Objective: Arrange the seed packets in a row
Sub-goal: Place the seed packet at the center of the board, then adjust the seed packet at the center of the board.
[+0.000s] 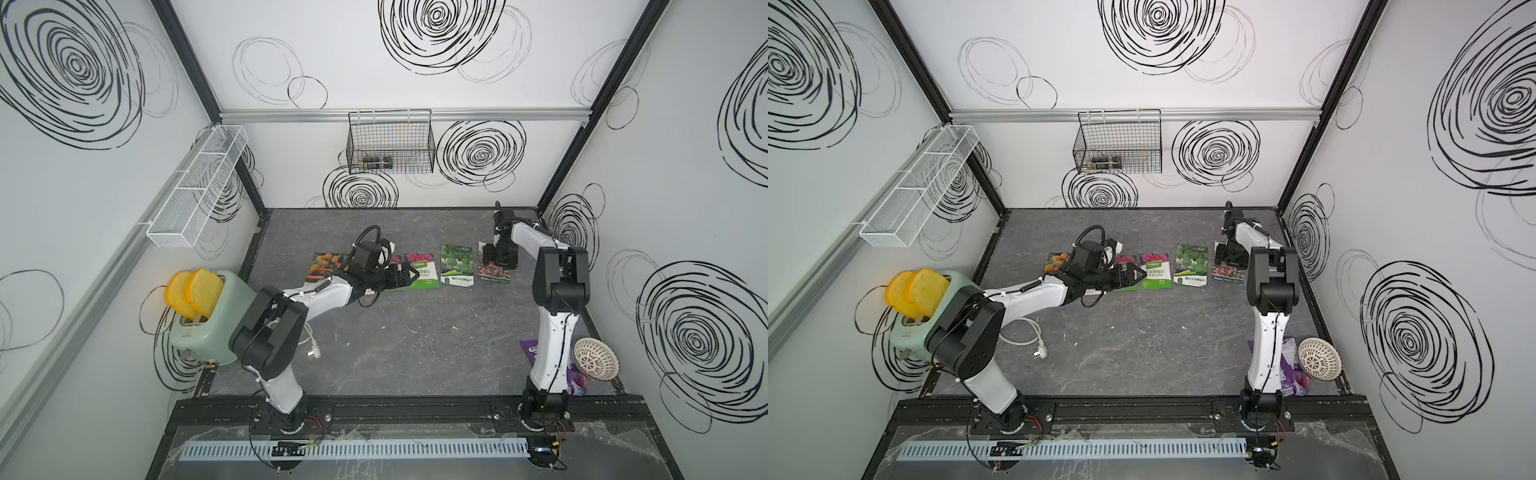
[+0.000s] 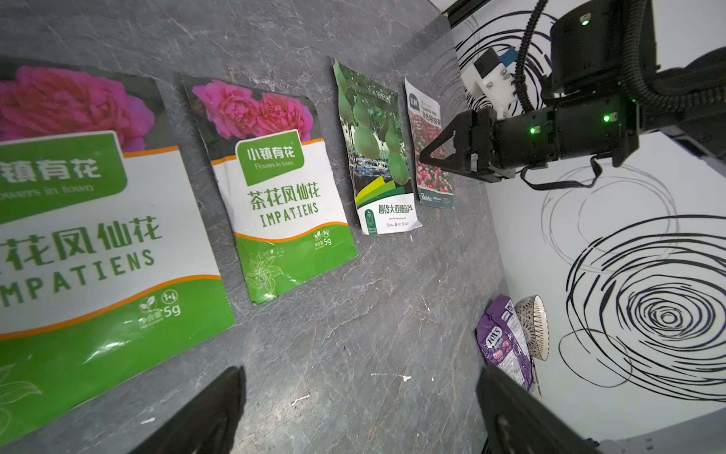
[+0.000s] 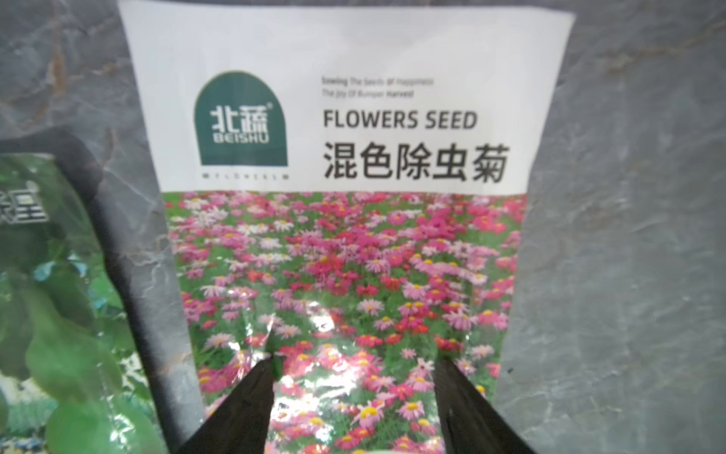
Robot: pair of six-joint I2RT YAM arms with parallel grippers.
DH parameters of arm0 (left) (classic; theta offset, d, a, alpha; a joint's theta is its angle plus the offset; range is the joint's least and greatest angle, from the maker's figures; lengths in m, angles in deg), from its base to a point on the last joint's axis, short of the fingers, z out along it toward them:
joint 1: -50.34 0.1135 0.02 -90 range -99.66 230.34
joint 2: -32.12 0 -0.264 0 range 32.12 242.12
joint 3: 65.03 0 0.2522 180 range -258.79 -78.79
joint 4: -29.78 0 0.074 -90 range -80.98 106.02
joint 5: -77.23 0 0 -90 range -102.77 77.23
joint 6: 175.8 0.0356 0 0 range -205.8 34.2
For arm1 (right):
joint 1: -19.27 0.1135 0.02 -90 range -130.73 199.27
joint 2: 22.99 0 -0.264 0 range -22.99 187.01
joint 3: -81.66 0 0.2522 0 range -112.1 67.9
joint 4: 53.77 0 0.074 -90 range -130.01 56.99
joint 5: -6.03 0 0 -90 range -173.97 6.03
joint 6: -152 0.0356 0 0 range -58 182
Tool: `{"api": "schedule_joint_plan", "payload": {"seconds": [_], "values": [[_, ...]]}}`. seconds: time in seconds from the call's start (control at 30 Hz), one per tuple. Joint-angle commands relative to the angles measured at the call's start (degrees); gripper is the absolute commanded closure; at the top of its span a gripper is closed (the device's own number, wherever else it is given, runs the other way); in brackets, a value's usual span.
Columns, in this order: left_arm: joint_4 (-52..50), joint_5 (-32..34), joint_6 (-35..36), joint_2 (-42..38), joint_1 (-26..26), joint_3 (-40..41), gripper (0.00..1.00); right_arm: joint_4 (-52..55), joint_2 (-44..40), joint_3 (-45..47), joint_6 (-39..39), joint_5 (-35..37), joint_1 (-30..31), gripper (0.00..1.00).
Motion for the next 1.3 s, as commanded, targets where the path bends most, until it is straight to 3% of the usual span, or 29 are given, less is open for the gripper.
{"api": "schedule_joint_plan", "payload": {"seconds": [0.0, 0.17, 0.27, 0.5, 0.7, 1.27], "values": [[2.56, -0.55, 0.4, -1.53, -0.26, -0.39, 0.04, 2.23, -0.08, -2.01, -1.37, 1.03, 0.81, 0.3], [1.05, -0.36, 1.31, -2.06, -0.12, -2.33, 0.04, 0.59, -5.36, -3.09, -0.88, -1.1, 1.13, 0.27], [-0.09, -0.07, 1.72, -2.77, 0.1, -3.41, 0.04, 0.56, -7.6, -3.19, -0.09, -6.06, 1.52, 0.26], [-2.84, 0.94, 2.48, -4.8, 1.88, -2.91, 0.04, -0.99, -8.36, -1.32, 2.61, -14.49, 8.65, 0.27], [-3.62, 1.38, 2.74, -8.19, 4.36, 0.52, 0.04, -2.98, -7.97, 1.67, 4.03, -17.15, 13.86, 0.27], [-3.17, 1.13, 3.04, -11.41, 6.53, 5.34, 0.04, -2.18, -7.09, 9.58, -1.58, -9.41, 16.68, 0.27]]}}
